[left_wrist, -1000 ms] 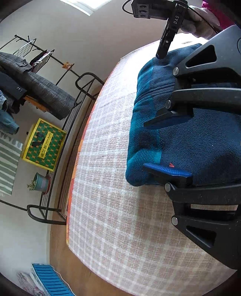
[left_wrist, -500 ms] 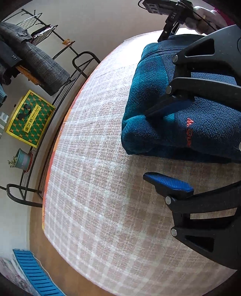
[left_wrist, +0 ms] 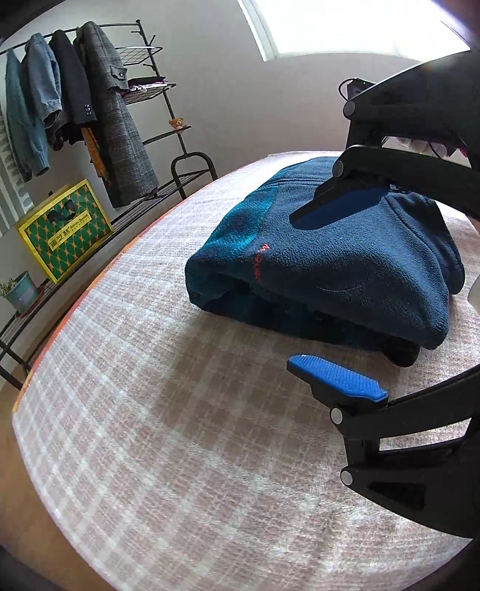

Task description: Fold large clothes

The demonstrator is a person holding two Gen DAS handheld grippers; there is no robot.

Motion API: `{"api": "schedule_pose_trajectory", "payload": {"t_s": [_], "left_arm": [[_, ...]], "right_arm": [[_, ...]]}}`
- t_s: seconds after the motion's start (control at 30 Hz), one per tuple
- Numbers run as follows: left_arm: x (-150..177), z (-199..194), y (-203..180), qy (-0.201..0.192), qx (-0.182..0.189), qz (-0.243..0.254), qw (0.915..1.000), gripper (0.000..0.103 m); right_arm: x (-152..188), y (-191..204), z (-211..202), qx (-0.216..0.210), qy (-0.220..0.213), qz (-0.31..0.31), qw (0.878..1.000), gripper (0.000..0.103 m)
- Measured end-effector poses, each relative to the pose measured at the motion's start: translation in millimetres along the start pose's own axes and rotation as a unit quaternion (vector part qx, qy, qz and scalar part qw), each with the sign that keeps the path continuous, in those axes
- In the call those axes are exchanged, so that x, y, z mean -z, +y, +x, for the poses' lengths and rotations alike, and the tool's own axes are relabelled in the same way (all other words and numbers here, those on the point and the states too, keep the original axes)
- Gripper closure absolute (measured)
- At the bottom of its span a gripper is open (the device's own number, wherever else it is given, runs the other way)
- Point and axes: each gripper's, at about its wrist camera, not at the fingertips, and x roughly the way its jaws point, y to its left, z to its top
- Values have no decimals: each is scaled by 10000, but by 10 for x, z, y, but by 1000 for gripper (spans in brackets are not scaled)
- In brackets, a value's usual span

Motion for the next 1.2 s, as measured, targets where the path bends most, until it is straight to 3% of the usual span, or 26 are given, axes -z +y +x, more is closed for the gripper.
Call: {"api": "schedule_pose_trajectory", "payload": {"t_s": [0.13, 0.3, 0.47, 0.6, 0.77, 0.87, 1.03, 1.13, 1.2], "left_arm": [[54, 104, 192, 216, 432, -507, 9975, 30], [74, 217, 135, 466, 787, -349, 9952, 30], [88, 272, 83, 506, 888, -223, 9945, 30], [108, 447, 140, 771, 834, -309, 9930, 30], [111, 570, 234, 857, 865, -405, 9917, 30], [101, 588, 217, 791, 895, -352, 9922, 30], [105, 648, 126, 714, 830, -141, 9939, 30], [128, 668, 59, 682, 623, -3, 9957, 43], [145, 671, -6, 608, 481, 83, 9970, 50]], "right_arm": [[-12, -205, 126, -112, 198, 336, 9992, 24], [19, -402, 208, -498, 267, 773, 9954, 23], [40, -356, 288, -708, 316, 608, 9951, 15], [82, -344, 529, -821, 714, 526, 9927, 12], [84, -408, 579, -1217, 655, 610, 9885, 9], [116, -474, 652, -1627, 781, 746, 9807, 23], [143, -321, 833, -1750, 888, 633, 9785, 36], [159, -269, 892, -1719, 864, 555, 9797, 43], [196, -289, 910, -1691, 857, 647, 9797, 57]]}}
